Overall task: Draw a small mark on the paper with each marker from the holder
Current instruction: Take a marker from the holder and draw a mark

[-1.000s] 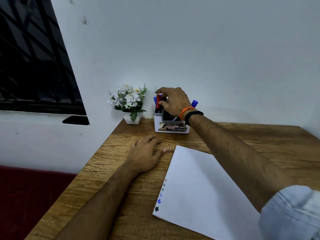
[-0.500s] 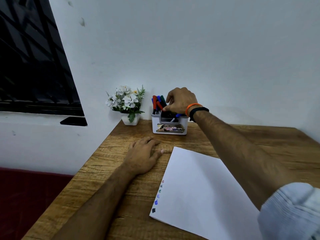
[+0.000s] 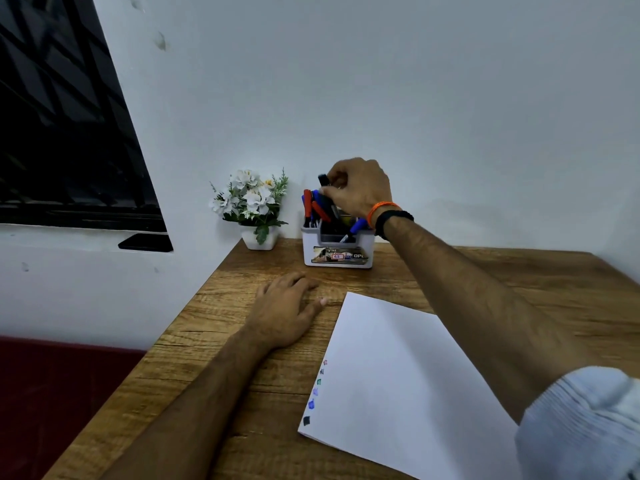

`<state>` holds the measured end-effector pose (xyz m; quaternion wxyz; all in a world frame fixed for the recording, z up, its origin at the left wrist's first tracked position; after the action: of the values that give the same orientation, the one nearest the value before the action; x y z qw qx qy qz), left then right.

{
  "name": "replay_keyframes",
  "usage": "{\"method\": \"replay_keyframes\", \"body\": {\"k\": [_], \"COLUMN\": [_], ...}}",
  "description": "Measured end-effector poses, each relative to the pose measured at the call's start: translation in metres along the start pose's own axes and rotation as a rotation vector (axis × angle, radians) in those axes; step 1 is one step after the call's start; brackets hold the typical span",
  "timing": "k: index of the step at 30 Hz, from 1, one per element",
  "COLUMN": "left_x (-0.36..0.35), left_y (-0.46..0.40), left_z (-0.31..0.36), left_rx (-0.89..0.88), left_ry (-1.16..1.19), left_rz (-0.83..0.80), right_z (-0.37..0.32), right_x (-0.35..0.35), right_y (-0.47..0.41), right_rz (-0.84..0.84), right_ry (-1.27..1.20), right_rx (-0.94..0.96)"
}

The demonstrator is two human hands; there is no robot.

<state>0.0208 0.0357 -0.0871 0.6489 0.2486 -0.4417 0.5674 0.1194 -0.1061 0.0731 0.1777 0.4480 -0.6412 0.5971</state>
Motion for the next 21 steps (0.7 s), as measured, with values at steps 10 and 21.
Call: {"method": "replay_keyframes", "body": {"k": [10,21], "left_x": [0.001,0.002], "left_y": [0.004,0.003], "left_z": [0.004,0.0], "left_rx": [0.009,-0.006], "left_ry": [0.021,0.092], "left_rz": [-0.018,0.01], "right_z": [-0.014,0.013], "right_x": [0.048,0.011], "right_y": [0.052,0.163], "right_rz": [-0.003,-0.373], "right_ry": [-0.76,-0.452], "right_rx": [-0.064,-0.051]}}
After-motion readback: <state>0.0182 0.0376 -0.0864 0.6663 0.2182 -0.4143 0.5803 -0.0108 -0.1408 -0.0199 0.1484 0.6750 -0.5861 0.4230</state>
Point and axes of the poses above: each hand's wrist, its own y-axis away from the middle knuckle, its own x-axis out of the back of the hand, z = x × y, the point moved 7 cm from there along -y, towards the middle knuckle, and after that the axes turned 13 degrees about y, right-handed, at the moved point
